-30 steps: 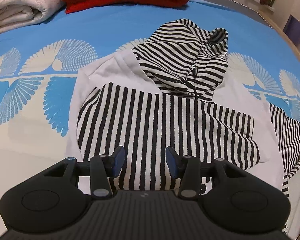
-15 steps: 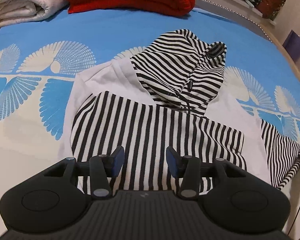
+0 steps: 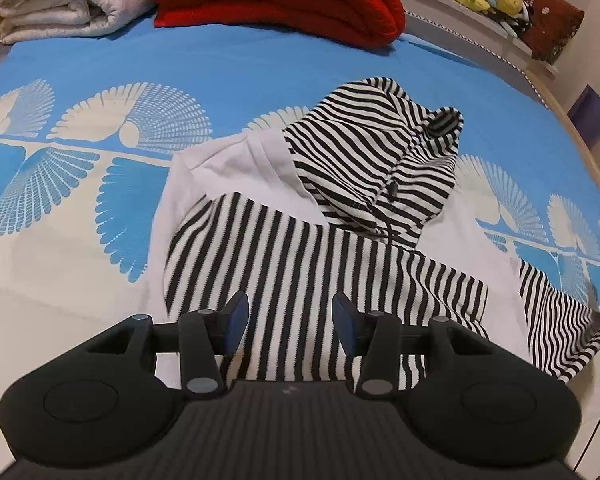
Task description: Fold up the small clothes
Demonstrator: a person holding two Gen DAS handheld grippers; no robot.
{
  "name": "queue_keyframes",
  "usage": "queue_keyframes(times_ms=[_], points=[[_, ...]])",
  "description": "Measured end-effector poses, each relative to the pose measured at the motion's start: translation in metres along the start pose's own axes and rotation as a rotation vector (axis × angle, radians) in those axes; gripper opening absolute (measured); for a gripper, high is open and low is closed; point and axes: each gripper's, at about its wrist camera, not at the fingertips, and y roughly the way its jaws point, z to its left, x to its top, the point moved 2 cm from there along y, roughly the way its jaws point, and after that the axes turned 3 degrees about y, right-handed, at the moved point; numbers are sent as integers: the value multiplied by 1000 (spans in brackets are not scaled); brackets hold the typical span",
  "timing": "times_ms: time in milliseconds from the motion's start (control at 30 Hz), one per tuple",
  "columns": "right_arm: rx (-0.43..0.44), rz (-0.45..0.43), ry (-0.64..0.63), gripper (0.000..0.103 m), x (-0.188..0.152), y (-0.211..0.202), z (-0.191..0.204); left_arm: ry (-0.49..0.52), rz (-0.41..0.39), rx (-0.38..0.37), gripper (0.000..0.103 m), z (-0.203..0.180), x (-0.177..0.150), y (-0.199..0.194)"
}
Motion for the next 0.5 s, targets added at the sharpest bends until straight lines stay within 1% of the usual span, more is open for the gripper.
queue_keyframes(times_ms=[33, 100, 167, 233, 267, 300, 333, 367, 400, 433, 467, 500], points=[[37, -45, -12, 2, 3, -17, 13, -8, -3, 1, 51, 3, 1, -1], [148, -140, -52, 2, 3, -54, 42, -29, -9, 2, 51, 10, 3, -4], [316, -241, -119, 2, -8, -104, 79, -49, -14, 1, 51, 18, 5, -6], [526, -301, -194, 2, -30, -153, 115, -83, -22, 3, 51, 32, 8, -10], [624, -307, -227, 2, -43, -173, 129, -100, -25, 7, 51, 40, 10, -12], [735, -286, -267, 3, -58, -190, 143, -127, -30, 16, 51, 51, 11, -14], [862, -224, -316, 3, -74, -203, 159, -149, -34, 23, 51, 60, 13, -16], [995, -117, -372, 3, -94, -211, 175, -178, -38, 32, 51, 71, 14, -18], [1090, -1, -437, 5, -114, -215, 190, -202, -41, 39, 51, 82, 16, -20], [1157, 152, -543, 9, -140, -216, 207, -219, -43, 43, 51, 89, 16, -22], [1160, 267, -637, 11, -161, -213, 218, -240, -42, 50, 51, 99, 16, -22], [1129, 350, -712, 14, -181, -210, 225, -256, -38, 56, 51, 106, 16, -22]])
